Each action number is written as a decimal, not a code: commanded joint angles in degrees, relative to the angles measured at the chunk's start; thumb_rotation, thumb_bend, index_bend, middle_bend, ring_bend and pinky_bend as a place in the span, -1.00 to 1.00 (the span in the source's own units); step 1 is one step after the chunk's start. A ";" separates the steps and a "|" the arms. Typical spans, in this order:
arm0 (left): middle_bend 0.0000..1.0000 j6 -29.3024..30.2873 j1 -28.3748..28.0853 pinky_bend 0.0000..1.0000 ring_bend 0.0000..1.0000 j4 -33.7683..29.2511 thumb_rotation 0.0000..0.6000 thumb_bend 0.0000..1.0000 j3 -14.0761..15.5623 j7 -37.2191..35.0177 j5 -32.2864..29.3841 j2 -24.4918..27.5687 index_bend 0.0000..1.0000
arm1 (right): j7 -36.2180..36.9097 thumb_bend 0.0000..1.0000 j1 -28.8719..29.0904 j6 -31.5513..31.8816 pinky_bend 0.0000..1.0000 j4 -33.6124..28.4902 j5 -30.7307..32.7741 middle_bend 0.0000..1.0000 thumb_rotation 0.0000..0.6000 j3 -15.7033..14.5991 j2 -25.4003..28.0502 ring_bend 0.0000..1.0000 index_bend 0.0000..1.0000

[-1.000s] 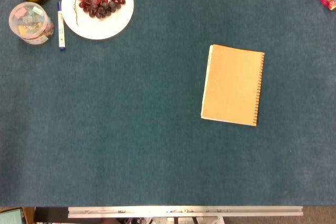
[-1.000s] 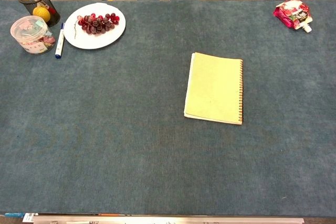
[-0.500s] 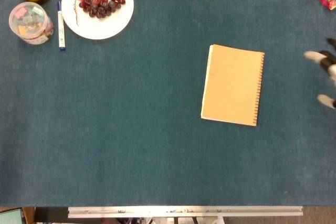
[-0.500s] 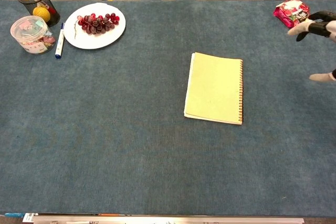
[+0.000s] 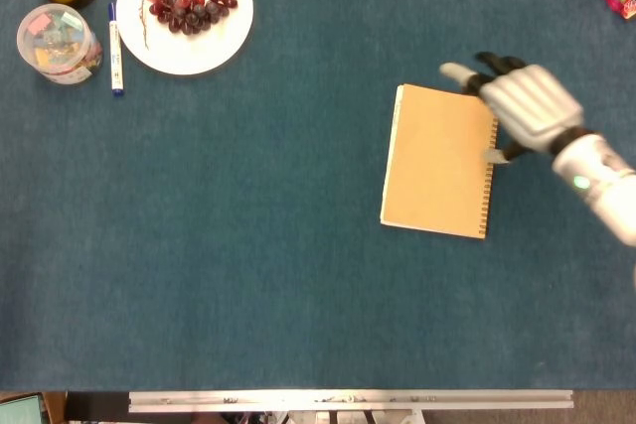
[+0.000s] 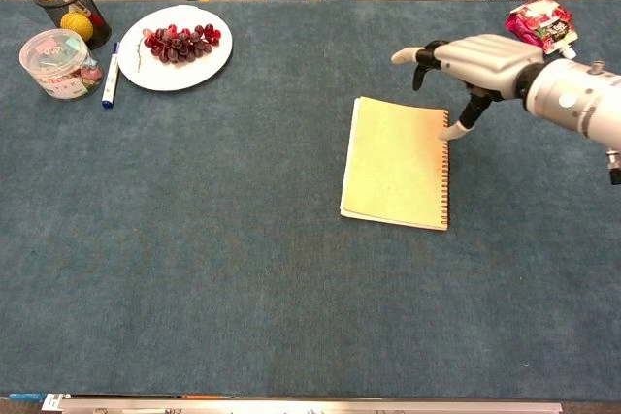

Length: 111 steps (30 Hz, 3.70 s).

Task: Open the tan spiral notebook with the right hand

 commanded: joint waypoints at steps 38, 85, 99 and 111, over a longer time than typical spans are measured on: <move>-0.69 0.57 1.38 -0.88 -0.77 2.62 1.00 -0.18 -0.25 -3.36 -0.78 0.24 -0.63 | -1.53 -0.78 11.31 -2.25 -0.74 -1.65 16.25 -0.28 0.81 -11.77 1.83 -0.86 -0.87; -0.69 1.02 2.20 -0.88 -0.77 1.62 1.00 -0.18 0.35 -3.56 -0.11 0.87 -0.63 | 11.46 -0.97 -10.37 23.22 -0.77 10.20 -36.85 -0.90 1.00 -23.96 -1.93 -0.99 -0.95; -0.69 1.24 2.62 -0.88 -0.77 2.78 1.00 -0.18 0.21 -4.97 -0.55 0.92 -0.63 | 9.16 -0.97 -8.96 21.13 -0.80 12.72 -37.40 -0.90 1.00 -20.99 -7.21 -0.99 -0.95; -0.69 0.92 2.60 -0.88 -0.77 3.51 1.00 -0.18 -0.01 -5.51 -0.97 0.71 -0.63 | 9.16 -0.97 -6.36 18.89 -0.80 14.47 -33.13 -0.90 1.00 -14.50 -13.24 -0.99 -0.95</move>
